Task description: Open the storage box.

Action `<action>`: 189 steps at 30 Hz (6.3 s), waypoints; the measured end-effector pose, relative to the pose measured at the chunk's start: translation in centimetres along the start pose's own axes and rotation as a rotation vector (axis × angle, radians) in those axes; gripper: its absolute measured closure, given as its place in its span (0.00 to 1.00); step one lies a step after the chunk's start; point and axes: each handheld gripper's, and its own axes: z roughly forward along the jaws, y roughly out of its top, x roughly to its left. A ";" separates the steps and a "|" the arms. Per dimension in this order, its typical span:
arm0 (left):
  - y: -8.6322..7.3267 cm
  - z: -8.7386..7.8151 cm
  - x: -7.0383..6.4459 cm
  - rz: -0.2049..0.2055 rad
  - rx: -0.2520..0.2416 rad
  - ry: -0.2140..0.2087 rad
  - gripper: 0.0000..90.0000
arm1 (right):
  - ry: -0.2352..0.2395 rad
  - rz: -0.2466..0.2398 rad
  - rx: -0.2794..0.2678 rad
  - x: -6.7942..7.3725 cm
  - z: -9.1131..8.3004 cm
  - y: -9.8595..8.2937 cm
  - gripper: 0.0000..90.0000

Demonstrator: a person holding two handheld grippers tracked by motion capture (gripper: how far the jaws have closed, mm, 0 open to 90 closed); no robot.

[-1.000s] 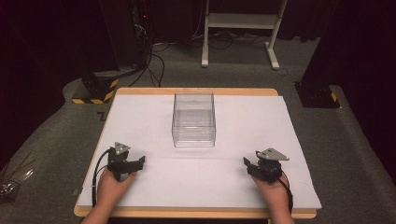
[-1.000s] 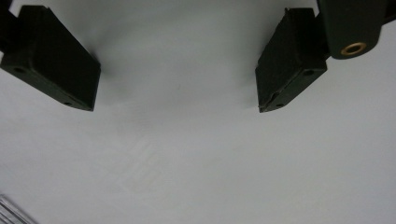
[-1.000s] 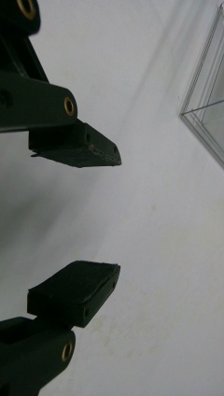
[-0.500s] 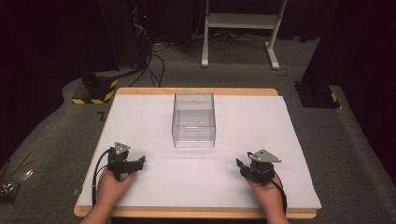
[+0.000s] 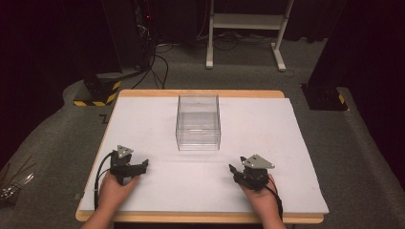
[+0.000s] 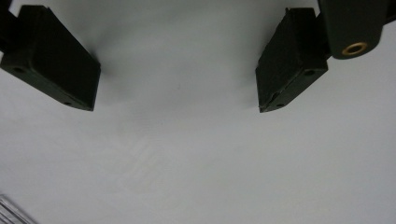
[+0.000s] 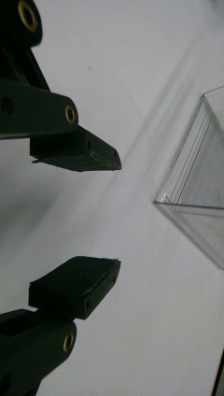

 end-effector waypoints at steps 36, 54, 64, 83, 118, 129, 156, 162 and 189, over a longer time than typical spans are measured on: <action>0.0 0.0 0.0 0.000 0.000 0.001 0.16 | 0.085 -0.036 -0.034 2.7 2.0 3.0 0.52; 0.0 0.0 0.0 -0.001 -0.001 0.001 0.16 | 0.113 -0.028 -0.077 3.2 3.5 5.7 0.54; 0.0 0.0 0.0 0.001 0.000 0.001 0.16 | 0.122 -0.010 -0.093 3.2 4.6 6.3 0.52; 0.0 0.0 0.0 0.000 0.000 0.001 0.16 | 0.138 0.026 -0.127 2.6 6.8 7.8 0.56; 0.0 0.0 0.0 0.000 0.000 0.001 0.16 | 0.235 0.031 -0.162 1.7 9.2 8.1 0.75; 0.0 0.0 0.0 -0.001 -0.002 0.001 0.16 | 0.263 0.023 -0.160 1.2 8.8 7.8 0.85; 0.0 0.0 0.0 -0.003 -0.002 0.001 0.16 | 0.301 0.041 -0.192 0.8 8.5 7.3 0.75; 0.0 0.0 0.0 -0.003 -0.003 0.002 0.16 | 0.303 0.036 -0.190 1.1 8.8 7.7 0.78; 0.0 0.0 0.0 -0.002 -0.004 0.001 0.16 | 0.388 0.024 -0.179 0.7 7.4 6.6 0.90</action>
